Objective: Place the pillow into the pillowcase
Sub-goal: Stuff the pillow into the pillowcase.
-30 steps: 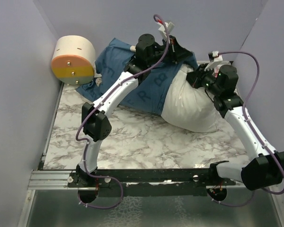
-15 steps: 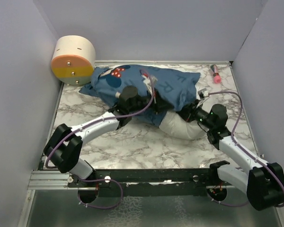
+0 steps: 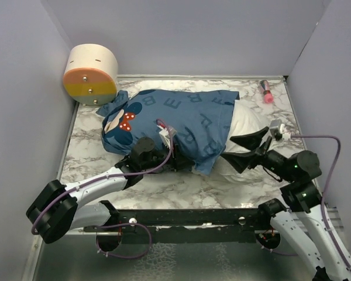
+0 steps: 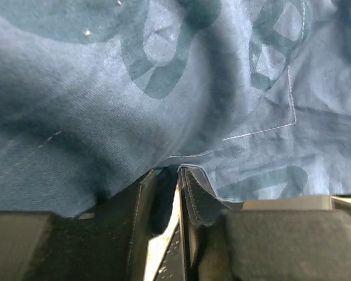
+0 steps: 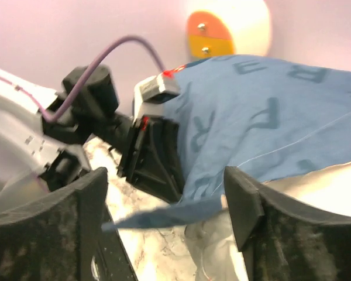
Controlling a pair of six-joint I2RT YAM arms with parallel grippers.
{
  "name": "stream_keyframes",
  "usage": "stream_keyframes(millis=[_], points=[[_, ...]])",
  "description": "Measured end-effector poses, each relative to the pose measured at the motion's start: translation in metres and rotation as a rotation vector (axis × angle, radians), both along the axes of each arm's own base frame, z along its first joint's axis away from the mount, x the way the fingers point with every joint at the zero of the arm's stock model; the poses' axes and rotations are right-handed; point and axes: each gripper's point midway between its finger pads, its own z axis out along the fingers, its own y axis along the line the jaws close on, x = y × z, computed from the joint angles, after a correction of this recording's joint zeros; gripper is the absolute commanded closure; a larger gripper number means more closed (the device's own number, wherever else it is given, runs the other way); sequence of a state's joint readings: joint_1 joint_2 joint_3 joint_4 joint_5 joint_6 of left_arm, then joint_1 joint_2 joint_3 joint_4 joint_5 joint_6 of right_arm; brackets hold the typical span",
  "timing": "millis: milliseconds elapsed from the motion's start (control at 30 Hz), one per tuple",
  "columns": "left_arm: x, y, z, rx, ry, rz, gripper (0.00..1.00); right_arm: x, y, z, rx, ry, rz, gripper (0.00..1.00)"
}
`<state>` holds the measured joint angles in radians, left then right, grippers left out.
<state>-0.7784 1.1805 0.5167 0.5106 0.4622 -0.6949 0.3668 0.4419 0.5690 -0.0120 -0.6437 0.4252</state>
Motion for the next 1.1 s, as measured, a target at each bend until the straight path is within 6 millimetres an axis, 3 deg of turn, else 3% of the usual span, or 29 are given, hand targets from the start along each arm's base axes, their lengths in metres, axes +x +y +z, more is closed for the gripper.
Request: stream_keyframes(millis=[100, 200, 267, 333, 467, 533, 633, 767, 833, 967, 1100], points=[[-0.001, 0.008, -0.006, 0.043, 0.005, 0.025, 0.45, 0.009, -0.015, 0.034, 0.012, -0.007, -0.123, 0.17], [-0.001, 0.018, 0.002, 0.084, -0.013, 0.055, 0.28, 0.031, -0.031, 0.039, -0.003, 0.042, -0.271, 0.19], [0.002, 0.026, 0.024, 0.099, -0.060, 0.090, 0.25, 0.056, -0.039, 0.027, -0.036, 0.107, -0.368, 0.20], [0.008, 0.034, 0.059, 0.092, -0.129, 0.136, 0.24, 0.076, -0.044, 0.007, -0.073, 0.179, -0.441, 0.21], [0.022, 0.044, 0.143, 0.049, -0.269, 0.216, 0.24, 0.106, -0.059, -0.022, -0.104, 0.297, -0.565, 0.25], [0.032, 0.041, 0.171, 0.054, -0.307, 0.239, 0.24, 0.120, -0.078, -0.029, -0.083, 0.342, -0.643, 0.26], [0.053, 0.028, 0.191, 0.107, -0.330, 0.262, 0.24, 0.139, -0.117, -0.032, -0.019, 0.392, -0.768, 0.27], [0.088, -0.016, 0.194, 0.261, -0.350, 0.271, 0.20, 0.159, -0.157, -0.038, 0.071, 0.455, -0.858, 0.26], [0.102, -0.042, 0.192, 0.332, -0.370, 0.268, 0.18, 0.165, -0.162, -0.046, 0.116, 0.490, -0.845, 0.25], [0.129, -0.091, 0.184, 0.466, -0.424, 0.274, 0.15, 0.162, -0.169, -0.081, 0.196, 0.598, -0.808, 0.23], [0.149, -0.123, 0.148, 0.624, -0.452, 0.259, 0.14, 0.155, -0.165, -0.101, 0.245, 0.667, -0.765, 0.22]])
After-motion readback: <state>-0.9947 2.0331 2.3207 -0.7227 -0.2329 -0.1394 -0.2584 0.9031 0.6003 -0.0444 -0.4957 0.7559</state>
